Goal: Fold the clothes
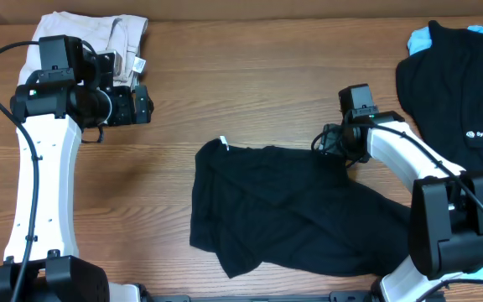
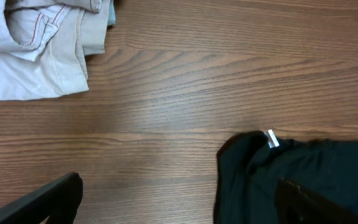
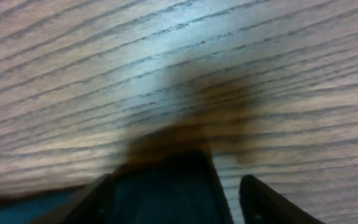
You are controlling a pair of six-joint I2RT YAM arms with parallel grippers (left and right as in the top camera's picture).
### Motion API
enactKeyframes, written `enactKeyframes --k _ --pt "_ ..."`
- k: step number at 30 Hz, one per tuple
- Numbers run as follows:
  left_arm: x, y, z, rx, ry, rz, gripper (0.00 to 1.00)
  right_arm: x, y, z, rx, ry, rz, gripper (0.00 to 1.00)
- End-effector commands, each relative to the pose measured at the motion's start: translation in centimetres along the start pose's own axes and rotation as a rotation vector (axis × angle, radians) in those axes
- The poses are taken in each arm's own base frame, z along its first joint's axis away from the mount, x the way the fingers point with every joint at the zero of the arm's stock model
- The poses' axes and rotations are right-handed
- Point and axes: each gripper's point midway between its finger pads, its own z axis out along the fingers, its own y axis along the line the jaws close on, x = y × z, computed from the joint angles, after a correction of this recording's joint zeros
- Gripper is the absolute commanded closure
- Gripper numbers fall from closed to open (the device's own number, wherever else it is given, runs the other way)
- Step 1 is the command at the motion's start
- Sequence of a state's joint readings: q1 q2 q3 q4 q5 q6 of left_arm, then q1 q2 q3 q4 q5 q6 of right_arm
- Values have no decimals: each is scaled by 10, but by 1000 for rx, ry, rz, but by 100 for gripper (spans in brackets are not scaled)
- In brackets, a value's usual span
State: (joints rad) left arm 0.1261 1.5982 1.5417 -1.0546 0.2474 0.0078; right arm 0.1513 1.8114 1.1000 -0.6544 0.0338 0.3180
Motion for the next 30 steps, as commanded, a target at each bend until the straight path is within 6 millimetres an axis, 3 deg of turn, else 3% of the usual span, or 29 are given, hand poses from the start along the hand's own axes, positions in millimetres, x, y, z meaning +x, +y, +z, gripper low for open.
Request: enactKeyframes --k 1,8,13,18,21,25,30 --pt "2 0 0 3 8 19 0 -4 0 3 -5 -29 2 48" --pt "3 -2 1 7 10 23 0 -3 1 12 -23 -59 26 65" --pt "4 -2 1 7 13 22 0 1 0 19 -32 -72 29 66" --pt "6 -2 1 6 24 20 0 1 0 21 -39 -84 37 96" --pt "6 -2 1 7 24 20 0 -8 4 18 -51 -108 27 96" --pt "5 -2 1 5 18 22 0 -38 22 -7 -97 -149 -15 96" --pt "4 -1 1 2 16 20 0 -100 63 -80 -176 -265 -62 96"
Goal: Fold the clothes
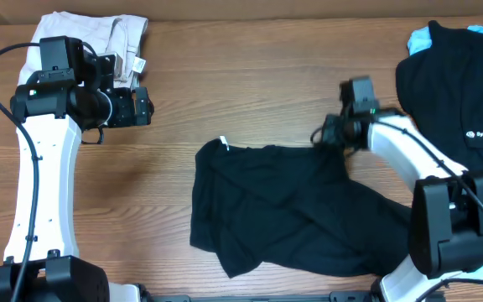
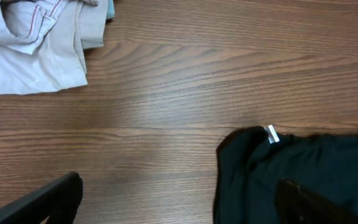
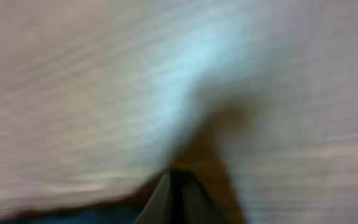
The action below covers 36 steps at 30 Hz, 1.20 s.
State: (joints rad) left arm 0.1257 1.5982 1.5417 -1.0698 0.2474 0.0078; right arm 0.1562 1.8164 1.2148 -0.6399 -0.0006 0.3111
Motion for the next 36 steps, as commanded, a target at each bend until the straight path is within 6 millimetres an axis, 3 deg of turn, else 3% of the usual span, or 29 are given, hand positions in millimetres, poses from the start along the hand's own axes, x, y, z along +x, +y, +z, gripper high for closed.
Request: enactKeyframes --k 1,6,8,10,14,17,22,25,27,28,30,31,36 --pt "1 1 1 -6 1 24 0 -81 54 -65 -128 -204 -61 96" --pt "1 9 0 -51 2 24 0 -140 106 -138 -257 -416 -101 96" --pt "0 9 0 -52 -1 25 0 -158 126 -159 -309 -519 -118 96" --pt "-1 9 0 -52 -4 25 0 -169 135 -165 -330 -577 -120 96" --pt "-1 9 0 -52 -5 25 0 -189 140 -153 -325 -649 -94 96" --pt "-1 8 0 -51 -4 25 0 -200 143 -127 -328 -666 -80 96" --pt "0 7 0 -46 -2 25 0 -205 138 -82 -299 -642 -67 96" --pt "2 7 0 -46 6 23 0 -208 128 -73 -281 -636 -53 96" --pt "3 6 1 -36 11 23 0 -212 121 -76 -277 -639 -45 77" --pt "4 4 1 -25 13 36 0 -213 118 -79 -274 -636 -41 59" --pt "7 -4 1 12 27 102 0 -215 112 -89 -267 -618 -34 7" --pt "10 -9 2 25 37 126 0 -214 110 -97 -273 -600 -35 0" --pt "21 -31 7 54 80 208 0 -186 106 -140 -313 -439 -45 0"
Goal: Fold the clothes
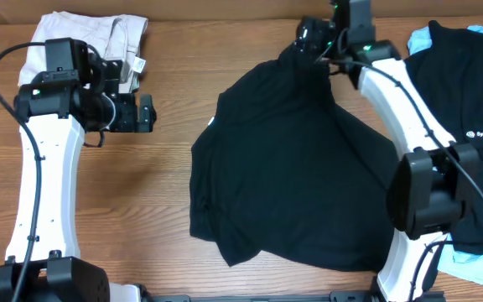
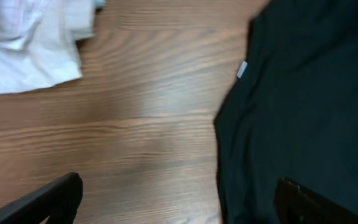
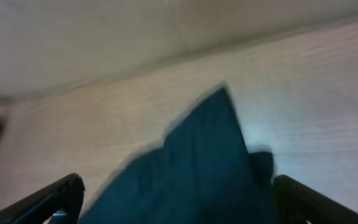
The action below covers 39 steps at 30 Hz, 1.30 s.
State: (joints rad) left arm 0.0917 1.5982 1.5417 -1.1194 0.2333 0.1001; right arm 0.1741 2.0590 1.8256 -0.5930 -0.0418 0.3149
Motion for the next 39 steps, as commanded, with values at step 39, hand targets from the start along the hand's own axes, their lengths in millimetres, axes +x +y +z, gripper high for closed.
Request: enactKeyframes --k 39 --pt "117 -95 219 -51 302 448 0 57 -15 -169 120 320 -24 0"
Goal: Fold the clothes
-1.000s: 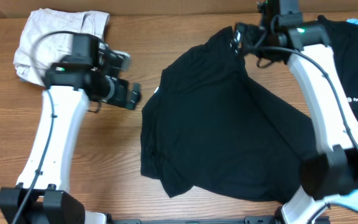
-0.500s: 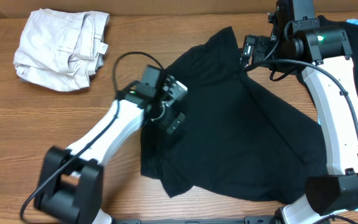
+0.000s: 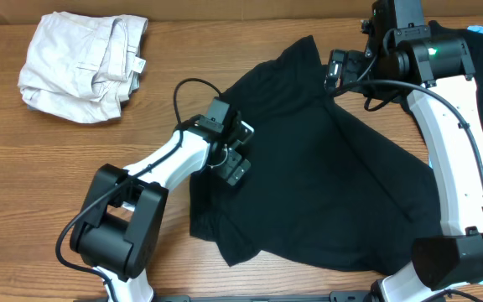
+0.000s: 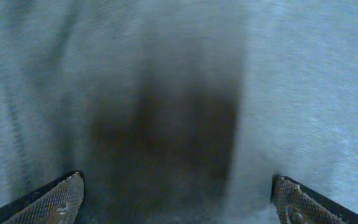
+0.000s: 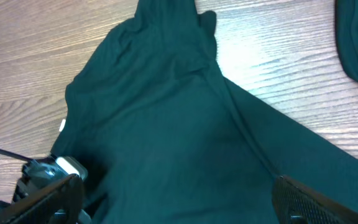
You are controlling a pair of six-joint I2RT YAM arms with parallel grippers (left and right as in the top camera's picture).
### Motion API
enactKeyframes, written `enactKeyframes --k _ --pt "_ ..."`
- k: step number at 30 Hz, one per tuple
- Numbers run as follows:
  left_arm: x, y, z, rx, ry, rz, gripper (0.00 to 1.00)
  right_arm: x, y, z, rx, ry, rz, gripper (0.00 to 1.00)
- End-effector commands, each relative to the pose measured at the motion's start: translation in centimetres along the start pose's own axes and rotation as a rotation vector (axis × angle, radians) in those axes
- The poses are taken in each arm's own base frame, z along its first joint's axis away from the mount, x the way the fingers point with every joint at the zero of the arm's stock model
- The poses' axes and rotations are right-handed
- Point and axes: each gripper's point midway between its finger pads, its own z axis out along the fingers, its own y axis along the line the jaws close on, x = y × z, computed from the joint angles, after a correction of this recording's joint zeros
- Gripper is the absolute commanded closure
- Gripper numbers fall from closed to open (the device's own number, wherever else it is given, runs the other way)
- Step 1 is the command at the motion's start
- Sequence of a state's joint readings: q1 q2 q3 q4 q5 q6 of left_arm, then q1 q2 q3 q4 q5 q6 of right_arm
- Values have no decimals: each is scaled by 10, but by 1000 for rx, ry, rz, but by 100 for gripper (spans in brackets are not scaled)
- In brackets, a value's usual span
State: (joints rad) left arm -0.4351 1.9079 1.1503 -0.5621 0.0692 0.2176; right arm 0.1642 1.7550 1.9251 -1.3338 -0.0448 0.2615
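Observation:
A black garment (image 3: 309, 168) lies spread over the middle of the table, one corner reaching toward the far edge. My left gripper (image 3: 235, 164) is low at its left edge. In the left wrist view dark fabric (image 4: 166, 74) fills the frame, and the left gripper (image 4: 179, 193) is open with its fingers wide apart. My right gripper (image 3: 340, 71) hangs above the garment's upper part. It looks down on the cloth (image 5: 166, 112), and the right gripper (image 5: 179, 199) is open and holds nothing.
Crumpled beige trousers (image 3: 82, 54) lie at the far left corner. A second black garment with a white logo lies at the right edge, with a bit of light blue cloth (image 3: 475, 28) behind it. Bare wood table (image 3: 74, 168) shows at the left.
My left arm was by the beige trousers, over bare wood. It is now down on the black garment's left edge. The right gripper has moved from the garment's far corner, nearer and higher, still open.
The garment lay bunched at the front, my right gripper open and low at its upper right corner. Then that gripper was shut there. Later the garment was stretched to the far edge and the gripper open. Now the left gripper is at the left edge.

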Motion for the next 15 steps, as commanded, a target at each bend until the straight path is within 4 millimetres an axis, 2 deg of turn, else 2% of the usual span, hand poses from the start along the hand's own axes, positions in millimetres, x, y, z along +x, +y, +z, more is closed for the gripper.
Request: enactKeyframes --k 1,7,9,12,15 --pt "37 31 19 -59 123 -183 0 1 0 3 3 17 -1 0" --pt "79 80 11 -111 217 -382 0 15 -5 20 27 85 8 0" --pt "99 98 5 -110 256 -464 0 22 -9 30 37 110 30 0" --pt "122 112 -1 -99 301 -547 0 32 -12 42 44 142 39 0" --pt "132 112 -4 -44 313 -628 0 43 -10 54 22 179 44 0"
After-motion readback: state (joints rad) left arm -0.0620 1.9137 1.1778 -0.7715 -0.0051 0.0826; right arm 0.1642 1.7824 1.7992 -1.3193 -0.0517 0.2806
